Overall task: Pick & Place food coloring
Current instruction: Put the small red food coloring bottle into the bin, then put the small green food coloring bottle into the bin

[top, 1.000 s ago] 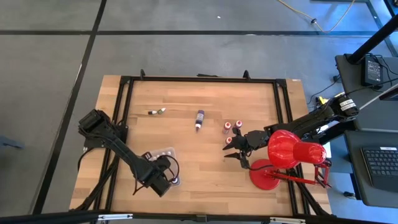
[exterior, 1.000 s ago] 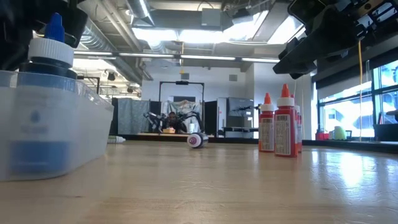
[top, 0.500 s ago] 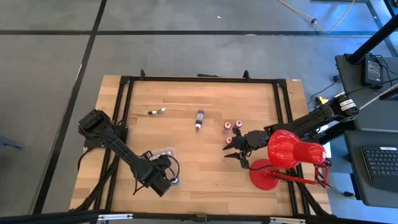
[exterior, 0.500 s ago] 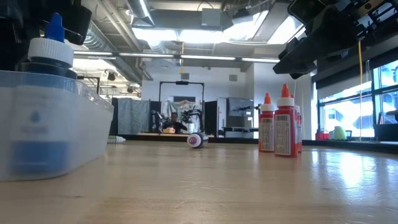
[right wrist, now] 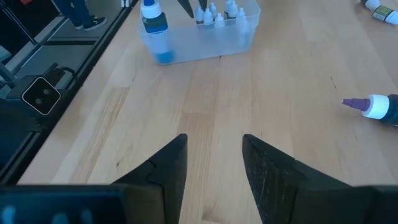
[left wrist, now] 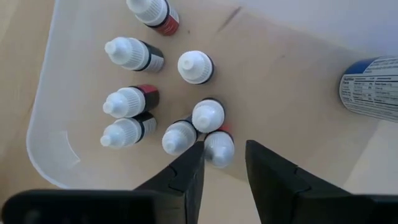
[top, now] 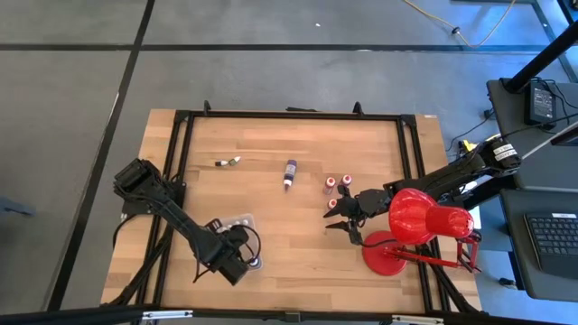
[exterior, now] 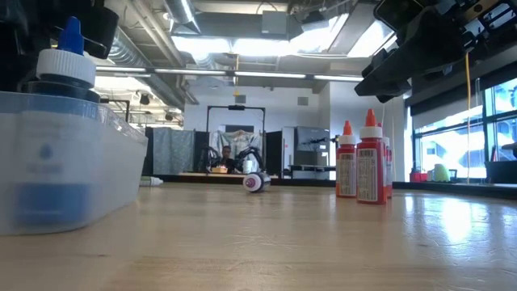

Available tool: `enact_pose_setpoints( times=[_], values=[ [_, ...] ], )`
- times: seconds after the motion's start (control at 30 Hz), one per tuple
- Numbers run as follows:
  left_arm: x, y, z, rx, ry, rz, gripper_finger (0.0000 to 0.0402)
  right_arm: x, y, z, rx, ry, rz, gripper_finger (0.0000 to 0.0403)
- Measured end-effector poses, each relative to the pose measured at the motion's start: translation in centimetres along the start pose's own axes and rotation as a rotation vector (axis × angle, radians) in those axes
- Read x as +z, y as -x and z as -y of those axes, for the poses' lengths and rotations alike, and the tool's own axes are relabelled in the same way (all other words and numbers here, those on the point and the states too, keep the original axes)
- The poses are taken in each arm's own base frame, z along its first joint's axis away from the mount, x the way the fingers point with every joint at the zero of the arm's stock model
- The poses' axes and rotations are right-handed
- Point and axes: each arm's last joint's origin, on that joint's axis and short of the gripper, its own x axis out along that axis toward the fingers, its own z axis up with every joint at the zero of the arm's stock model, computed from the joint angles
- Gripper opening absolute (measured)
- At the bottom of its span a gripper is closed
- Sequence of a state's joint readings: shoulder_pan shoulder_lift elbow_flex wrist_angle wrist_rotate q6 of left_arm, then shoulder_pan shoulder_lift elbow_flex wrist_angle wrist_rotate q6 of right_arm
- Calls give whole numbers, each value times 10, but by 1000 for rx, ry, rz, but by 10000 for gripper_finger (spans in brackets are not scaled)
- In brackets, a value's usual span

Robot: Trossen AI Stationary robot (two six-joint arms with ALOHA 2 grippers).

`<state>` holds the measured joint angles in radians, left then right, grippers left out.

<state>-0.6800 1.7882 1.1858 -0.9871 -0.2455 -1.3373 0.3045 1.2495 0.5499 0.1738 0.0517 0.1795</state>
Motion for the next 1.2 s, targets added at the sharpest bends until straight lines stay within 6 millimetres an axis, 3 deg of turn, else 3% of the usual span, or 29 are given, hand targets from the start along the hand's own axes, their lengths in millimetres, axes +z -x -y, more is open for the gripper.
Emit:
enact_pose_setpoints(
  times=[0.23, 0.57, 0.83, 1.2],
  values=[
    [1, 4, -4, 5, -24, -14, 123, 0, 0, 0, 0, 0, 0, 157],
    [12, 34, -26, 2, -10, 86, 119, 0, 0, 0, 0, 0, 0, 157],
    [58, 42, -62, 82, 71, 136, 117, 0, 0, 0, 0, 2, 0, 157],
    [134, 18, -135, 225, 64, -55, 116, 0, 0, 0, 0, 4, 0, 157]
  ],
)
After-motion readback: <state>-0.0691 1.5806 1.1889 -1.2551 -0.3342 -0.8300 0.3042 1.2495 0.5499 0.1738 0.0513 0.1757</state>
